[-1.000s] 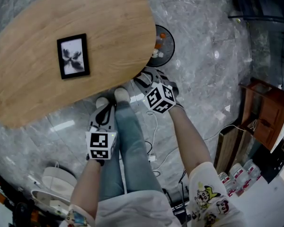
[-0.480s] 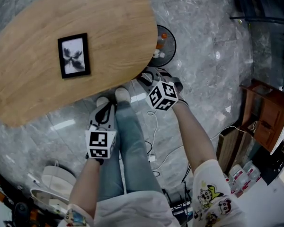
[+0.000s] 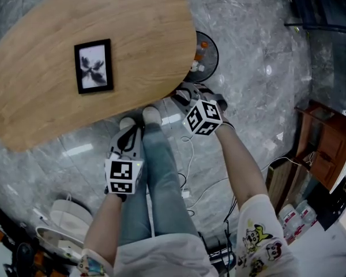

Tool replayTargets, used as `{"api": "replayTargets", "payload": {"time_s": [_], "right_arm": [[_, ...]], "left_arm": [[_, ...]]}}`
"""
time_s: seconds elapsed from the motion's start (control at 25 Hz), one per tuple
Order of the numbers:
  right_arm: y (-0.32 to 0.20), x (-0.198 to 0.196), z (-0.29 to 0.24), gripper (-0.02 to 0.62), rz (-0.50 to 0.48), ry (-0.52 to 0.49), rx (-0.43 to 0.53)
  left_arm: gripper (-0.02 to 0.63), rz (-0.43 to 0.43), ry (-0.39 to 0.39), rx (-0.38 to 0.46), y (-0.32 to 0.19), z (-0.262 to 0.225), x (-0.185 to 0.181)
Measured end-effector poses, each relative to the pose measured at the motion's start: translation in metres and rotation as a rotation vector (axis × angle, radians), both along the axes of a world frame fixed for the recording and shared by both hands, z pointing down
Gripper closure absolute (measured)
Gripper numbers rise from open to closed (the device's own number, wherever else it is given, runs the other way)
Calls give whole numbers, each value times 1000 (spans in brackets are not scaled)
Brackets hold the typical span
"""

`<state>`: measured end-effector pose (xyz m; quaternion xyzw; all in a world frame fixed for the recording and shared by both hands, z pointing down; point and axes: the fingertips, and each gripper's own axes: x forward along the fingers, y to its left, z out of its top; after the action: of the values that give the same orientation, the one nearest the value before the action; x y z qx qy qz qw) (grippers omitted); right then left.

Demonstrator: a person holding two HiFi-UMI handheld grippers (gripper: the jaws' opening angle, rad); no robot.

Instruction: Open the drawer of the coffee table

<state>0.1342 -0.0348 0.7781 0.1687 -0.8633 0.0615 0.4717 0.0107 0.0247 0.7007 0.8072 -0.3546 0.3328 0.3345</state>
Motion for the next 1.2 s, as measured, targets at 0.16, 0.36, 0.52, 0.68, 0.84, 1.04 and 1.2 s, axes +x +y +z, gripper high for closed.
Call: {"api": "replayTargets", "payload": {"time_s": [0.16, 0.36, 0.52, 0.68, 0.84, 1.04, 1.2], "right_arm": [[2, -2, -3, 522, -62, 1, 22], [4, -1, -5, 528, -105, -6, 41], [6, 1, -7, 532, -195, -5, 54], [9, 0, -8, 537, -280, 5, 69], [12, 1, -8, 539, -328, 6, 72], [14, 1, -9, 540, -365, 8, 78], [15, 2, -11, 541, -367, 2, 75]], "left_arm": [[592, -8, -5, 3, 0, -1, -5], [592, -18, -10, 4, 2, -1, -2], [592, -24, -11, 3, 2, -1, 3], [592, -37, -11, 4, 2, 0, 5], [592, -45, -9, 4, 4, -1, 11], [592, -67, -4, 3, 2, -1, 12], [592, -72, -4, 2, 1, -2, 14]]}}
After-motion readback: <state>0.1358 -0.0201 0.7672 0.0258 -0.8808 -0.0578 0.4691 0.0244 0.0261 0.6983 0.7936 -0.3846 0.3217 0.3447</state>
